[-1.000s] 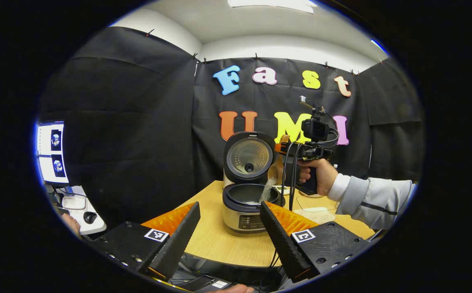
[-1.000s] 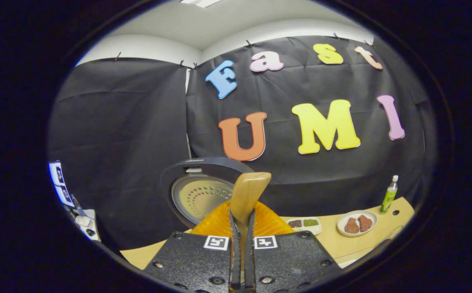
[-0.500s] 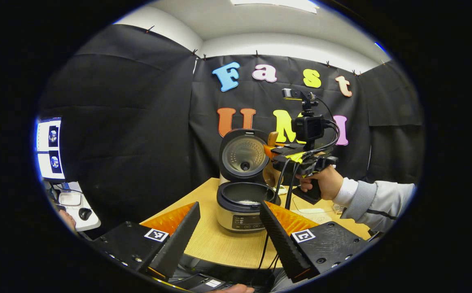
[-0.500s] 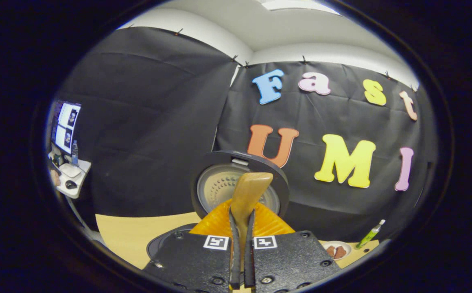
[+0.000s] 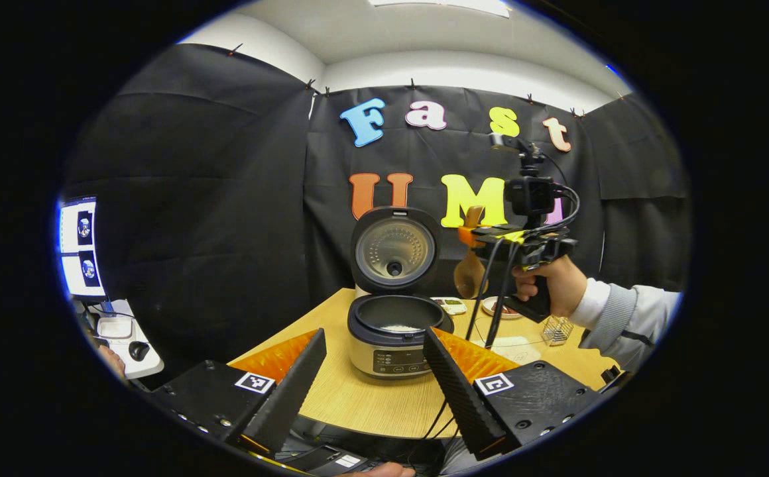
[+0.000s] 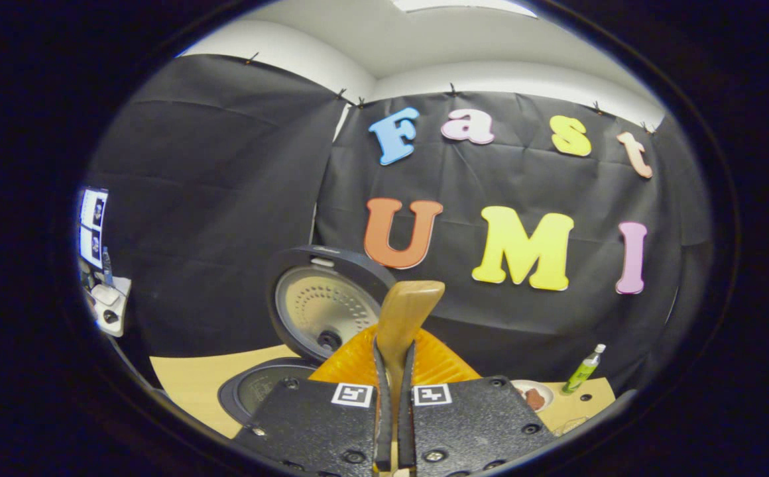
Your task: Close the left gripper, press the button to open the rice cooker; take a wooden spoon from the chopstick holder with the right hand, scoop a spoonful of rice and pour it into the rice cooker, then put the wooden spoon back into the chopstick holder.
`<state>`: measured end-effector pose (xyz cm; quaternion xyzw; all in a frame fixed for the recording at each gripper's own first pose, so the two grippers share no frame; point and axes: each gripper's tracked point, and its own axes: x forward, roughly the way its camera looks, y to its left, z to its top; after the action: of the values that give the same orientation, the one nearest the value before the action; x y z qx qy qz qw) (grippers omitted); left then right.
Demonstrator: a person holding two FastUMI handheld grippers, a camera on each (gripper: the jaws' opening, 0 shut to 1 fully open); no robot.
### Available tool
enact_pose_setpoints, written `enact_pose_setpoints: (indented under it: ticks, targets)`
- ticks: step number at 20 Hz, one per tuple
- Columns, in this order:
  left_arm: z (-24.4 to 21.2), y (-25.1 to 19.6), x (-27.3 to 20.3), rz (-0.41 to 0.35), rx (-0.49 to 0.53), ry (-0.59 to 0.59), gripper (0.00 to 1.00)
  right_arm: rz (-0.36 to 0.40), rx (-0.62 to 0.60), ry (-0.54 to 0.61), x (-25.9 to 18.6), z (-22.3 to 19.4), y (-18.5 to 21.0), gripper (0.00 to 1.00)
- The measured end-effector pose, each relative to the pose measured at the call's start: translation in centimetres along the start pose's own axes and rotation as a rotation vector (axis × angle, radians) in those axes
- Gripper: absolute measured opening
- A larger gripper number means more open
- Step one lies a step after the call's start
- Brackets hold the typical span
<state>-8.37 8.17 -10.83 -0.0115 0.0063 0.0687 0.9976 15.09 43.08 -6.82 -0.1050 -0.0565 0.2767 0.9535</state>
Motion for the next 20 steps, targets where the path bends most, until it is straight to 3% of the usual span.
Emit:
enact_pose_setpoints:
  ticks: [9,10,11,16,20]
  targets:
    - [0.6,-4.1,1.5,-0.048,-0.005,-0.002,0.95,-0.179,0.039,0.04,-4.3,-2.3,-15.2,0.1]
    - [0.7,-4.4,1.6,-0.051,-0.007,-0.002,0.95,-0.205,0.048,0.046,-5.0,-2.7,-17.1,0.03]
    - [0.5,-4.9,1.8,-0.06,-0.014,0.003,0.95,-0.23,0.063,0.051,-5.7,-3.1,-18.7,0.1]
    - [0.8,-6.8,2.6,-0.088,-0.022,0.006,0.94,-0.375,0.114,0.056,-9.3,-6.1,-27.0,0.12]
    - [1.2,-8.0,3.6,-0.073,0.009,0.01,0.94,-0.434,0.168,0.087,-10.6,-9.8,-31.0,0.13]
